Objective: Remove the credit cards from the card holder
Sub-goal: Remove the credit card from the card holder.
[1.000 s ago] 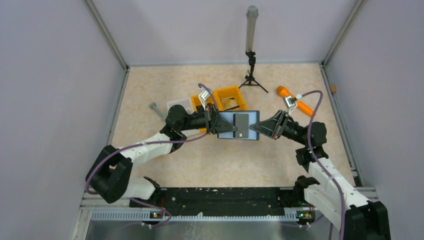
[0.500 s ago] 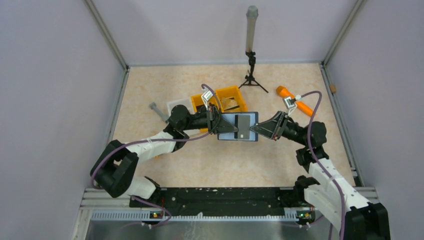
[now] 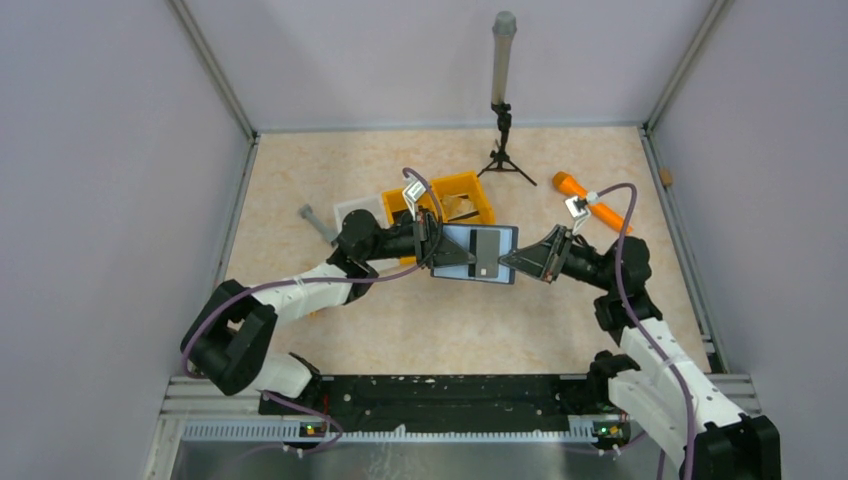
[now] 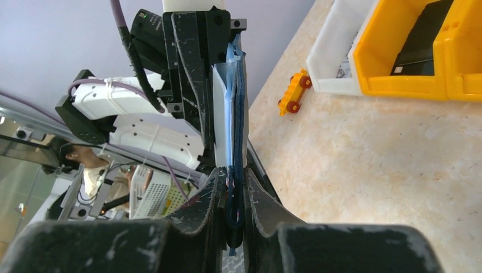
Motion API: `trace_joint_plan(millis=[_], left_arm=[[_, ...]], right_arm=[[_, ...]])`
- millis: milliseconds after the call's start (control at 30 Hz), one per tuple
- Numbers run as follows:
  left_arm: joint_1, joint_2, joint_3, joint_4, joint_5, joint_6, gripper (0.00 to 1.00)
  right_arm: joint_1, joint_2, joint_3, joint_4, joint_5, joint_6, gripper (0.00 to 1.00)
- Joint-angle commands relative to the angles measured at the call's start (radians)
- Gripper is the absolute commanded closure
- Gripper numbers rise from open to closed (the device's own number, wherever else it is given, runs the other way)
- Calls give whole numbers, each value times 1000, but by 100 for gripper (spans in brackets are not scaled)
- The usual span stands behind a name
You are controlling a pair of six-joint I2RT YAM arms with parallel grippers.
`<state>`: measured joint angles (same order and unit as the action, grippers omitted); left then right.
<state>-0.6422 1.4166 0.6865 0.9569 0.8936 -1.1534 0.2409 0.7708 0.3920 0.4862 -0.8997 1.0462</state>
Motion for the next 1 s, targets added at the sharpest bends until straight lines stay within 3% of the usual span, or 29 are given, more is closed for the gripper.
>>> trace_joint_plan(millis=[0,300,467,700,967], left_arm=[[-3,-11,45,1,7,44,100],[11,-90,32,-194,-21,161,100],[29,-107,6,-191,-18,160,100],[81,-101,-78,-28,23,75,100],[132,-176,-101,-209,16,191,100]], right_arm=[[-8,-36,68,-96,44,-89,98],[-17,-93,87,-239,105,-149,100],[-25,-107,83,-226,92,-139,100],[-37,-127,81,-208,91,-123,100],[-49,-103,77,-234,107,-143,100]])
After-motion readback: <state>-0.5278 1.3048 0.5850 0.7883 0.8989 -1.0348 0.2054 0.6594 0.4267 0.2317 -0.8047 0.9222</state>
